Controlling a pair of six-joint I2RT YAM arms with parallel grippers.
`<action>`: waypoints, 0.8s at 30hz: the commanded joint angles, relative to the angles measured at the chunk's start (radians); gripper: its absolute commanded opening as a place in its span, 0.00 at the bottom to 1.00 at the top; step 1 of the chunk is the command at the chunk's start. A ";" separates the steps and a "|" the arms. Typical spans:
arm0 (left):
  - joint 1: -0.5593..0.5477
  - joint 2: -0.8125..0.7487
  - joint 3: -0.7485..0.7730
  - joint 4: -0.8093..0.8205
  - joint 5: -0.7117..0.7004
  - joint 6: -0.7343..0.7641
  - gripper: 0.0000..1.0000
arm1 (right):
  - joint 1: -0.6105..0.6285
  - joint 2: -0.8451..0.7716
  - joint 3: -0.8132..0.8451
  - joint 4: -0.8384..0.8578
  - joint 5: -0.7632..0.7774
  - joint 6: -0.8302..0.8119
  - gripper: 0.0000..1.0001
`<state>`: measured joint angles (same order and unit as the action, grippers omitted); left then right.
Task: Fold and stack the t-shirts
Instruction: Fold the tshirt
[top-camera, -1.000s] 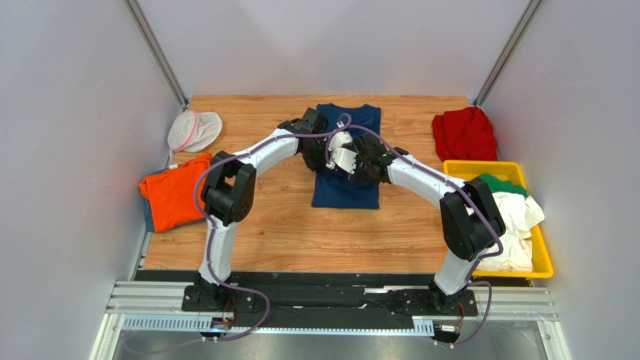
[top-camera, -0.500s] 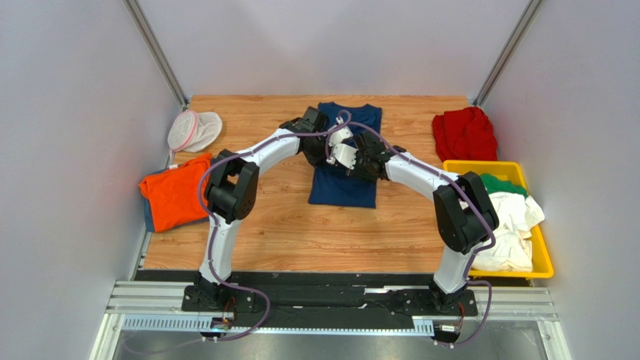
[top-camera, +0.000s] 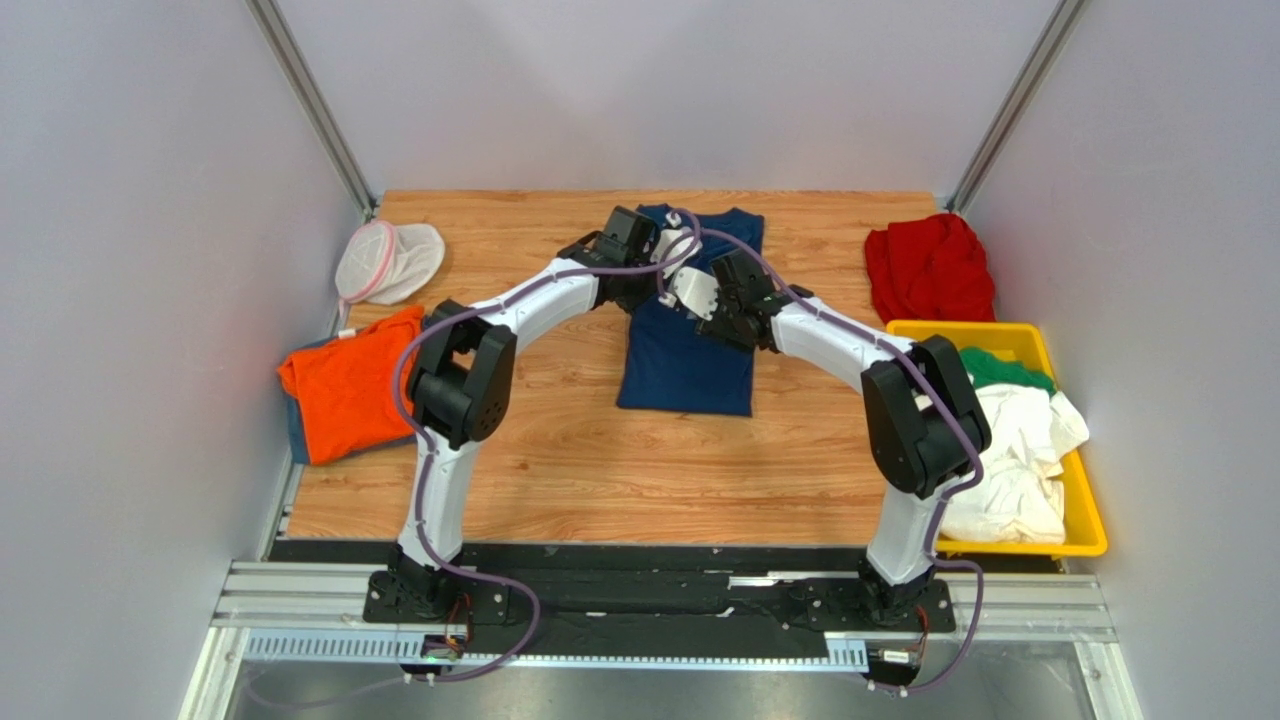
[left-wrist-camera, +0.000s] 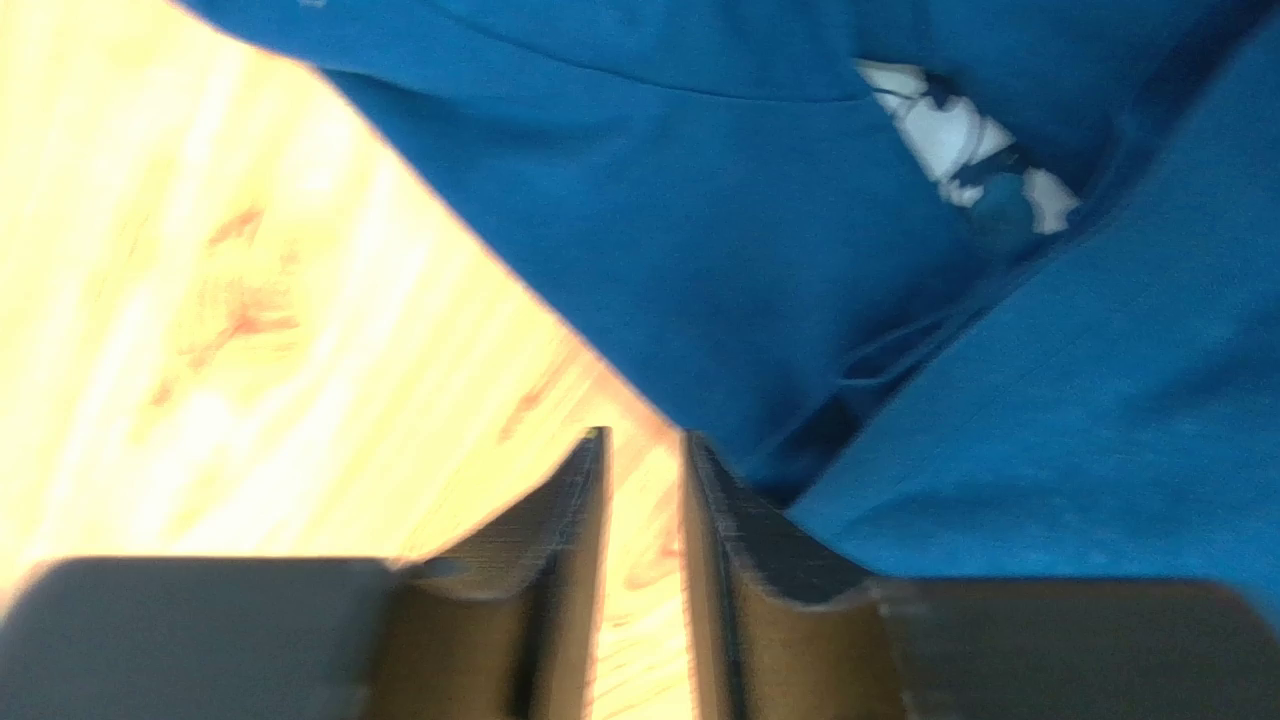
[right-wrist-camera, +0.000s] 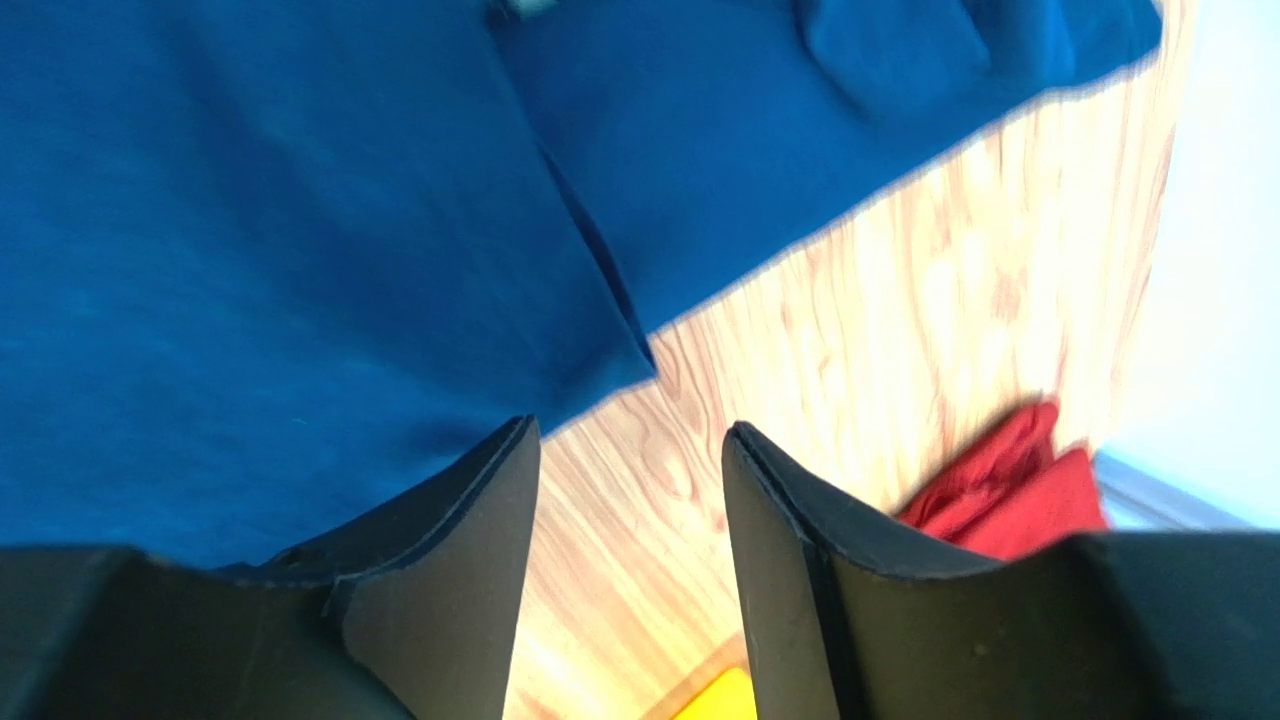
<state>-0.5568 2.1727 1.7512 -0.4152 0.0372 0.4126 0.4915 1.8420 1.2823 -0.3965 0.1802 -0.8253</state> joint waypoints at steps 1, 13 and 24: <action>-0.017 -0.112 -0.024 0.075 -0.074 0.000 0.39 | -0.028 -0.062 -0.014 0.065 0.058 0.080 0.54; -0.017 -0.325 -0.278 -0.019 0.033 0.018 0.52 | 0.035 -0.320 -0.214 -0.051 -0.039 0.164 0.69; -0.018 -0.404 -0.440 -0.117 0.308 -0.006 0.55 | 0.163 -0.400 -0.380 -0.082 -0.045 0.190 0.72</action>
<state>-0.5694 1.8053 1.3273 -0.5079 0.2218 0.4171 0.6258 1.4506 0.9367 -0.4793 0.1413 -0.6655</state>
